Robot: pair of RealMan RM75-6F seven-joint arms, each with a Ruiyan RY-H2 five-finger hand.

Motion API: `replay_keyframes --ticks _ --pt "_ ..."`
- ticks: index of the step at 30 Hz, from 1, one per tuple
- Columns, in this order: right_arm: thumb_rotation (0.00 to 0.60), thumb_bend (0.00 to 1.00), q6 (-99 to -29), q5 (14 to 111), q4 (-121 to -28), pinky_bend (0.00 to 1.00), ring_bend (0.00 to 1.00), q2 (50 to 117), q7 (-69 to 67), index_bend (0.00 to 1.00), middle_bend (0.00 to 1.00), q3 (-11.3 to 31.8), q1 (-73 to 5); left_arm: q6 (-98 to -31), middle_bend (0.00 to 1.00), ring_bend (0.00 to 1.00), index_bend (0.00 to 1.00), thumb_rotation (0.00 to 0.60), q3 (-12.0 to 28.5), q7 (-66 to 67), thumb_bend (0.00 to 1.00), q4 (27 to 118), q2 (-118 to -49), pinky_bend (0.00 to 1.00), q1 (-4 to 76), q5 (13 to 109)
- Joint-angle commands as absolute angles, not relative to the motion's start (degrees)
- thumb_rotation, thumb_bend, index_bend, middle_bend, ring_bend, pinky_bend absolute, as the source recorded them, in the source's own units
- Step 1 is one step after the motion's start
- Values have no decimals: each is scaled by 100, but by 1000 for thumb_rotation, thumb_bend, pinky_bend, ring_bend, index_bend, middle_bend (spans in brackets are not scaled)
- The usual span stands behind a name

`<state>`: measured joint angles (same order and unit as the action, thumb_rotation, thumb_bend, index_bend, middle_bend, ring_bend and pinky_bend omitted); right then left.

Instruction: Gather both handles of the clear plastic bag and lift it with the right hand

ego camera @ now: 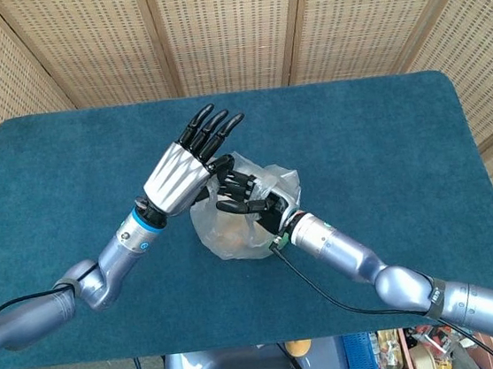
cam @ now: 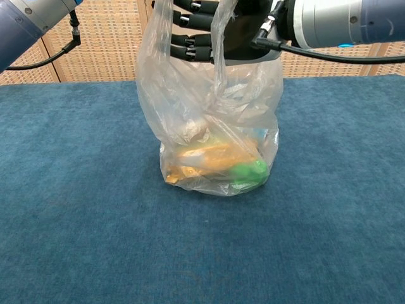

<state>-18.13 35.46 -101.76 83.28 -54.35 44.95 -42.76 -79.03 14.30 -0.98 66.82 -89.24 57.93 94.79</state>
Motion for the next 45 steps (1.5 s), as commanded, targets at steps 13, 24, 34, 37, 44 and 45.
replay_keyframes --ticks 13,24,34,37,44,45 --pt "600 2 -1953 3714 -10006 241 218 8547 -5375 350 392 4571 -4356 -7734 0 0 570 600 1496 5 586 6637 -9019 0 5880 9334" --pt "600 2 -1873 3754 -9959 231 248 8672 -5494 365 413 4663 -4347 -7644 0 0 567 600 1531 17 587 6588 -9044 0 5913 9231" --pt "600 1 -2272 3823 -9863 142 234 8677 -5202 368 414 4433 -4443 -7669 0 0 567 600 1554 8 586 6623 -9008 0 5905 9206" --pt "600 2 -2318 3773 -9915 139 233 8605 -5188 368 414 4429 -4437 -7659 0 0 567 600 1557 2 586 6626 -8981 0 5904 9195" --pt "600 9 -2382 3710 -10032 118 234 8407 -5073 368 414 4390 -4454 -7678 0 0 566 600 1554 29 586 6627 -8936 0 5902 9218" --pt "600 9 -2368 3680 -10076 117 234 8357 -5067 368 414 4382 -4450 -7680 0 0 567 600 1555 35 586 6627 -8927 0 5903 9222"
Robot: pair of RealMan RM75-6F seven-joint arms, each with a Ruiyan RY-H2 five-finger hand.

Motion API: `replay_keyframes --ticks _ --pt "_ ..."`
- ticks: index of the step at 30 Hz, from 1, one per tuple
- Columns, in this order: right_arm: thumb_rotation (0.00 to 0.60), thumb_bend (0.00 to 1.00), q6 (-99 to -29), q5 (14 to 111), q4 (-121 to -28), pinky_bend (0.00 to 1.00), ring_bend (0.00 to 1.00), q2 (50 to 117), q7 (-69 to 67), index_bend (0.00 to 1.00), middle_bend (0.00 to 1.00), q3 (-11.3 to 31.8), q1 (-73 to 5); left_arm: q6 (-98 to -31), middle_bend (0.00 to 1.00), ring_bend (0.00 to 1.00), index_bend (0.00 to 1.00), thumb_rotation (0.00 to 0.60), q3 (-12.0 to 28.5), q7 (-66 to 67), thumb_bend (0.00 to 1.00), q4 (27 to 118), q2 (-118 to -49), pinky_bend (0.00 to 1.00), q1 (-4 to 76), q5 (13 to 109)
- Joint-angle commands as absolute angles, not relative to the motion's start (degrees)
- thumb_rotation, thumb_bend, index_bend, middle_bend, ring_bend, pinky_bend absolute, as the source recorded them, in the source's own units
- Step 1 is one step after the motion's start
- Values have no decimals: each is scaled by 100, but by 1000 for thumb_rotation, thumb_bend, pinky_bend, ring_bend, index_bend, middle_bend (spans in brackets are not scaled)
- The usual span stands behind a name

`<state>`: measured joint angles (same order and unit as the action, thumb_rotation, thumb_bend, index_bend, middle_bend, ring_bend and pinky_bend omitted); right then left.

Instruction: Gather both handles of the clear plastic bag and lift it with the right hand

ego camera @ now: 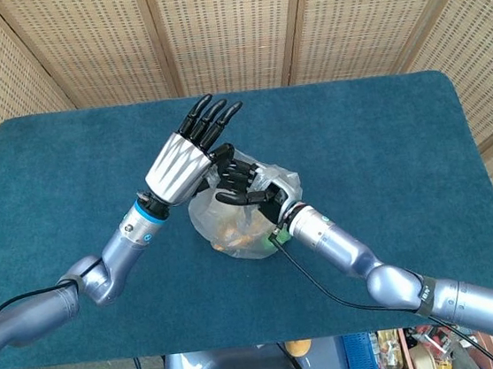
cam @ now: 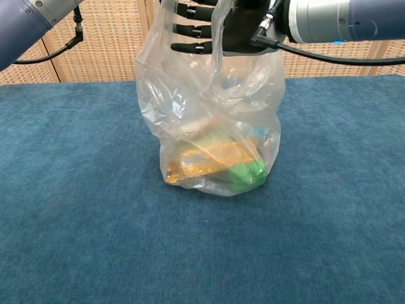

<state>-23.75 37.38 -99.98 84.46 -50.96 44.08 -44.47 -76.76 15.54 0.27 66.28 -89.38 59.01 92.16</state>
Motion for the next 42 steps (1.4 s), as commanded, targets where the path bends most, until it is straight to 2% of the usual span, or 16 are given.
replay_keyframes --ticks 1,15,26,33,42 --pt "600 8 -2354 3653 -10116 117 234 8307 -5063 368 414 4377 -4444 -7679 0 0 567 600 1556 35 586 6631 -8917 0 5903 9223" --pt "600 8 -2432 3528 -10314 58 237 7812 -4911 369 418 4268 -4376 -7667 0 0 568 600 1563 66 586 6674 -8805 0 5886 9195" --pt "600 9 -2084 3509 -10300 63 243 7971 -5337 372 420 4527 -4299 -7635 0 0 562 600 1563 91 587 6694 -8874 0 5926 9181" --pt "600 13 -1854 3603 -10269 110 244 8046 -5386 372 421 4536 -4293 -7629 0 0 560 600 1604 128 586 6730 -8897 0 5962 9160" --pt "600 13 -1803 3656 -10250 110 246 8145 -5363 372 421 4476 -4342 -7562 0 0 555 600 1658 157 586 6767 -8937 0 6013 9085"
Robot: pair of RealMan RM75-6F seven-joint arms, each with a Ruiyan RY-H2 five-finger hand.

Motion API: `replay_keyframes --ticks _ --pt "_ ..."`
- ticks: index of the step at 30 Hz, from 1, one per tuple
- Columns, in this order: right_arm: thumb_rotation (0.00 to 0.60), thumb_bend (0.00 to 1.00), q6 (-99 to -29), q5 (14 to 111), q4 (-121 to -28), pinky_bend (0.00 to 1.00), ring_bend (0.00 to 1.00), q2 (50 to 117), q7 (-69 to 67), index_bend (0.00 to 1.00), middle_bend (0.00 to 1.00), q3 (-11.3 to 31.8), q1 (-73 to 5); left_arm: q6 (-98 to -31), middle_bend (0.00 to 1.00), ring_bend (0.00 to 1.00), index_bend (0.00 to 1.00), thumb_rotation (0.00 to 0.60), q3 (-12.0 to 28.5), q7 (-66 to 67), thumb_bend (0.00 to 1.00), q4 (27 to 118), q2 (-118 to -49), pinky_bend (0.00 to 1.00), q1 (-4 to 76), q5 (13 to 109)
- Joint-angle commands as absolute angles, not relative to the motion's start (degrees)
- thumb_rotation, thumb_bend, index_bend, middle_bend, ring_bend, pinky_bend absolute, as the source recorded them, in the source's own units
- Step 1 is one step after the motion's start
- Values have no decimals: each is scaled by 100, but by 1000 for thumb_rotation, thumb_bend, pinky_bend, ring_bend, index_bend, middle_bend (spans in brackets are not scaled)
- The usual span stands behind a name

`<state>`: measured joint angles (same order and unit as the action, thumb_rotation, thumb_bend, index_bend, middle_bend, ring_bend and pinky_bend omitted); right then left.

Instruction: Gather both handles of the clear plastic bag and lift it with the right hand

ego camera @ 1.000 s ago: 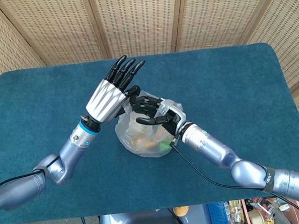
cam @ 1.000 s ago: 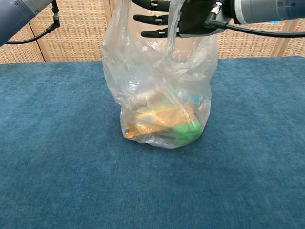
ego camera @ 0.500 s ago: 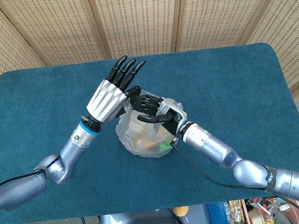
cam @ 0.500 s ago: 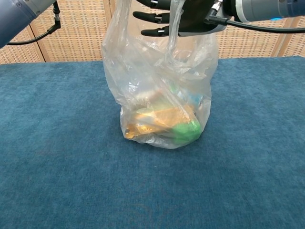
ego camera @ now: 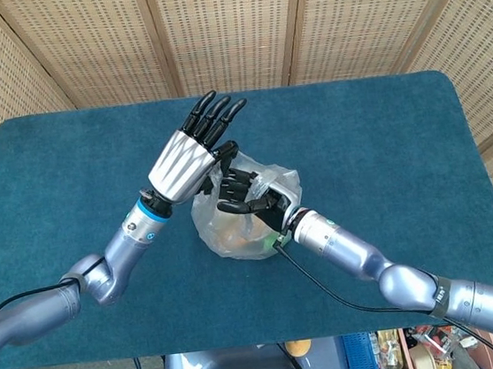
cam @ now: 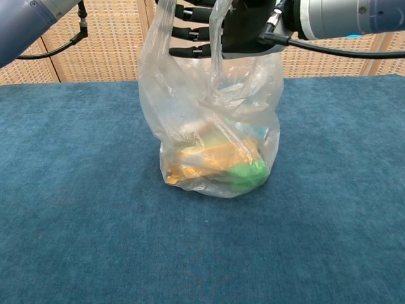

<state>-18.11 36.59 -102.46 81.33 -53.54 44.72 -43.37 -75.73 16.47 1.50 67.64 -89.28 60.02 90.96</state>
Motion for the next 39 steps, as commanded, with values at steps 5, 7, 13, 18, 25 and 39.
replay_keyframes --ticks 5,7,13,18,25,39 --pt "600 20 -1658 3685 -10258 142 258 8180 -5440 375 432 4560 -4290 -7502 0 0 552 600 1653 193 587 6707 -8987 0 6046 9058" --pt "600 26 -1591 3685 -10247 165 272 8194 -5487 376 440 4611 -4255 -7466 0 0 552 600 1663 179 587 6672 -9020 0 6052 9009" --pt "600 30 -1366 3668 -10235 194 287 8190 -5594 376 452 4744 -4154 -7400 0 0 491 600 1690 146 574 6577 -9106 0 6074 8912" --pt "600 42 -1254 3668 -10209 204 322 8141 -5582 394 491 4749 -4110 -7372 0 0 192 600 1718 115 502 6564 -9114 0 6070 8843" --pt "600 61 -1151 3654 -10194 208 369 8111 -5573 411 545 4765 -4070 -7322 0 0 0 600 1696 159 371 6642 -8977 0 6039 8833" --pt "600 75 -1200 3595 -10183 210 364 8027 -5502 425 545 4743 -4048 -7398 0 0 0 600 1700 -78 222 6705 -8661 0 5893 8814"
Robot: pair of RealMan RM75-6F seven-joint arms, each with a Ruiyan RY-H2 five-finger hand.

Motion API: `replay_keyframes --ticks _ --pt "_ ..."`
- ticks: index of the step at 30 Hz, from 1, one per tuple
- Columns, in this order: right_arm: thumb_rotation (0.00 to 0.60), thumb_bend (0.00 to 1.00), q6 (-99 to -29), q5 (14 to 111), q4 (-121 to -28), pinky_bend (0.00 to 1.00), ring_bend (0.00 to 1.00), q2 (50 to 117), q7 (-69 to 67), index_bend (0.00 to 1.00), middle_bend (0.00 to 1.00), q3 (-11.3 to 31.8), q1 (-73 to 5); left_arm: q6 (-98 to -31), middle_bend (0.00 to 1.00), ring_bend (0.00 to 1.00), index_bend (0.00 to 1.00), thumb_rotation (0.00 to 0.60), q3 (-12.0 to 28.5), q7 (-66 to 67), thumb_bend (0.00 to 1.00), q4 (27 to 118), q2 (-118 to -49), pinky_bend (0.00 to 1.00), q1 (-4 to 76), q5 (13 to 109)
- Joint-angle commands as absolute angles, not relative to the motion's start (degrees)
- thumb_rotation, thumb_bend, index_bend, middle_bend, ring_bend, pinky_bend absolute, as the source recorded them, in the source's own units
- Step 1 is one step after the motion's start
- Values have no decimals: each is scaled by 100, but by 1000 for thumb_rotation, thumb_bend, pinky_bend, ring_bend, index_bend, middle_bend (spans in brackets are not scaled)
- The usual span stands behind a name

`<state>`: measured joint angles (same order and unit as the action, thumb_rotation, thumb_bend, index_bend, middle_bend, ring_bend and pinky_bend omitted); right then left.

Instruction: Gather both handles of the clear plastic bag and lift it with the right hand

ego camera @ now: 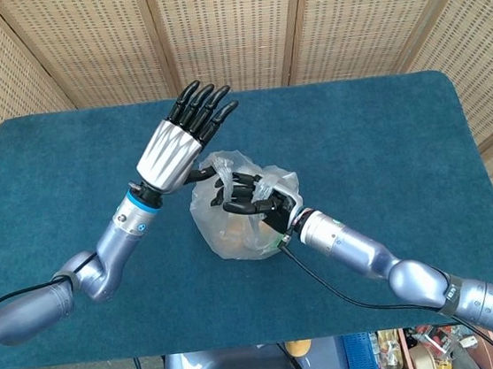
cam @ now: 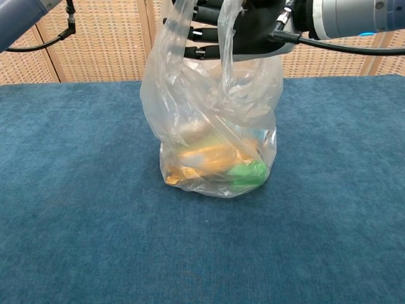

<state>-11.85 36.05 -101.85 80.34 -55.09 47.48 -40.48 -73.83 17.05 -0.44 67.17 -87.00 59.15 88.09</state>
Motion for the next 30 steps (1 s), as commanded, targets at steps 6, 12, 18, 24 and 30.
replay_keyframes --ticks 6,12,18,24,30 --pt "600 74 -1250 3564 -10174 210 363 7990 -5466 424 545 4722 -4054 -7502 0 0 0 600 1700 -185 220 6576 -8565 0 5811 8819" --pt "600 74 -1274 3511 -10164 213 362 7929 -5470 422 545 4765 -4054 -7483 0 0 0 600 1488 -205 220 6592 -8196 0 5623 8946" --pt "600 74 -1373 3367 -10245 231 359 7787 -5491 419 545 4813 -4126 -7328 0 0 0 600 1388 -170 161 6848 -7695 0 5319 8741" --pt "600 79 -1642 3053 -10432 241 359 7602 -5512 419 545 4711 -4340 -7118 0 0 0 600 1331 -525 55 6953 -7462 0 5161 8574" --pt "600 86 -1971 2625 -10555 247 345 7434 -5499 410 545 4482 -4638 -7326 0 0 0 600 1319 -762 55 6812 -7478 0 4995 8593"
